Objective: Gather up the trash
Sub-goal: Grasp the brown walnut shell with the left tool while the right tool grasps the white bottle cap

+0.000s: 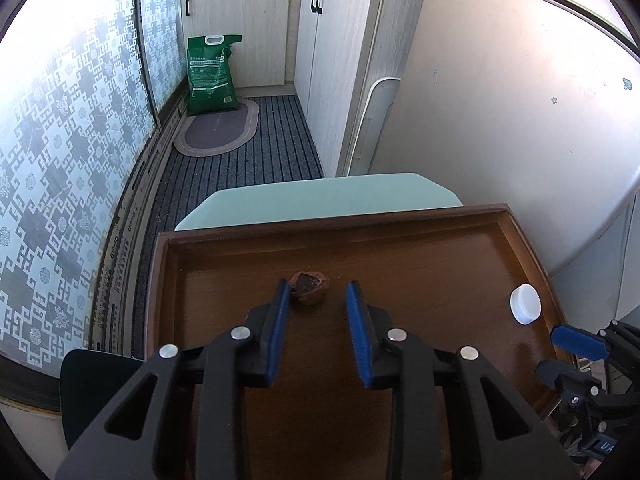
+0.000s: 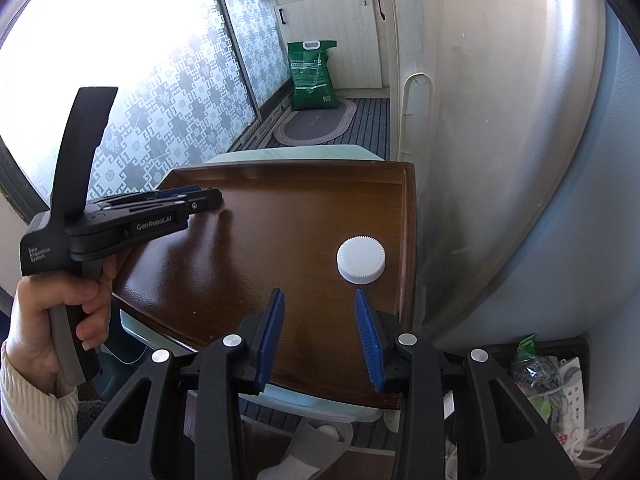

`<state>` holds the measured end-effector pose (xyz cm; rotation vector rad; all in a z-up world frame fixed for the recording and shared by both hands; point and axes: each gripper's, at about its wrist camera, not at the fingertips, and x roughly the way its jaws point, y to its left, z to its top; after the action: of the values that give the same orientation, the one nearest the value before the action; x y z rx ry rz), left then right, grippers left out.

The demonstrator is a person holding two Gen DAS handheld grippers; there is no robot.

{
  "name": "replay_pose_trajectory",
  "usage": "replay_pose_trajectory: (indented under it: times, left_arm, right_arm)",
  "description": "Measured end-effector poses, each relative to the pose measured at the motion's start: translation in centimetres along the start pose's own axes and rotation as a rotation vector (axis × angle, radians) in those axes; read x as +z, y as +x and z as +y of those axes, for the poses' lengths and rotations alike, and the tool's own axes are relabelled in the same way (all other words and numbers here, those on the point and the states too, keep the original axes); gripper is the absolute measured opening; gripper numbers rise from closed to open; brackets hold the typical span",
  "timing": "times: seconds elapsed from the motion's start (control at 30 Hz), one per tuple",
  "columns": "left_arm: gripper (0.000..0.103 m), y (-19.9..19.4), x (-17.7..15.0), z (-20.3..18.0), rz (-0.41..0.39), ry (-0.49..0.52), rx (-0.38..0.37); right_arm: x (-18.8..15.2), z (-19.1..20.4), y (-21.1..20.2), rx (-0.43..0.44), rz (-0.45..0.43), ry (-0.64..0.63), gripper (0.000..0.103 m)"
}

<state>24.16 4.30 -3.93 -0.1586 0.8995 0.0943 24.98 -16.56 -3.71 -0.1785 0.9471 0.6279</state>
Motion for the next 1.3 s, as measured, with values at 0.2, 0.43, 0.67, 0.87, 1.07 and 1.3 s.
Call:
replay_pose_trajectory:
  times: [0.2, 0.43, 0.67, 0.87, 1.07, 1.3]
  left_arm:
    - [0.031, 0.3, 0.4, 0.4, 0.002, -0.009, 0.012]
    - [0.031, 0.4, 0.3, 0.5, 0.007, -0.009, 0.021]
    - [0.022, 0.2, 0.5, 0.8, -0.008, -0.020, -0.001]
    - [0.022, -0.9, 0.2, 0.7, -0.058, -0.029, -0.020]
    - [0.022, -3.4, -1.0, 0.2, -0.149, 0.007, -0.012]
    - [0.022, -5.7, -1.9, 0.9, -0.229, 0.023, -0.011]
  right_arm:
    - [0.0, 0.0, 0.6, -0.020, 0.011, 0.010, 0.037]
    - [0.1, -0.2, 1.2, -0.064, -0.006, 0.015, 0.036]
    - [0.6, -0.6, 1.4, -0.096, -0.025, 0.015, 0.035]
    - [0.8, -0.8, 1.5, -0.116, -0.033, 0.010, 0.035]
    - [1.2, 0.1, 2.2, -0.148, -0.026, -0.026, 0.035]
    - [1.7, 0.4, 2.8, -0.155, -0.016, -0.015, 0.035]
